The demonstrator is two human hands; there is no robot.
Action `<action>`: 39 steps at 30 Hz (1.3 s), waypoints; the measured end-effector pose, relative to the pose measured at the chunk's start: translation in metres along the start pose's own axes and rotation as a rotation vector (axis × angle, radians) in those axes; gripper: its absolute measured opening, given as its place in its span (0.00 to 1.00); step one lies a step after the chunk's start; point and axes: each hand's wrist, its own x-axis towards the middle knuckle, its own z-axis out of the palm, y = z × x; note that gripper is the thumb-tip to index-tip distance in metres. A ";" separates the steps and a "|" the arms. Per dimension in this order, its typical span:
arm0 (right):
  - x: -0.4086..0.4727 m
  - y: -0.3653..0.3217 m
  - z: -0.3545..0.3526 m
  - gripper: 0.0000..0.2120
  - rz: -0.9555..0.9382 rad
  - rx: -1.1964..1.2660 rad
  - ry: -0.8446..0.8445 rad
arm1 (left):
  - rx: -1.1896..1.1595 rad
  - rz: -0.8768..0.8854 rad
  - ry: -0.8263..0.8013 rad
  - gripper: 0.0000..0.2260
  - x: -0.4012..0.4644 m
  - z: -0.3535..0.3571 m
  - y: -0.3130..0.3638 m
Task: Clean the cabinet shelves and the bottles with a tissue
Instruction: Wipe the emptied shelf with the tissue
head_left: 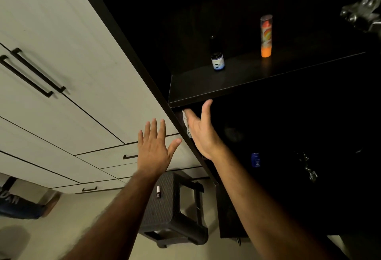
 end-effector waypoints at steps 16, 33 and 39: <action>-0.004 -0.013 0.010 0.28 0.002 -0.036 0.152 | -0.075 -0.029 0.027 0.42 0.004 -0.010 -0.012; -0.037 0.023 0.025 0.37 -0.300 -0.442 -0.008 | -0.150 -0.069 0.031 0.41 -0.003 -0.008 -0.025; -0.024 0.027 0.006 0.42 -0.103 -0.701 0.071 | -0.129 -0.072 0.013 0.42 -0.008 -0.007 -0.023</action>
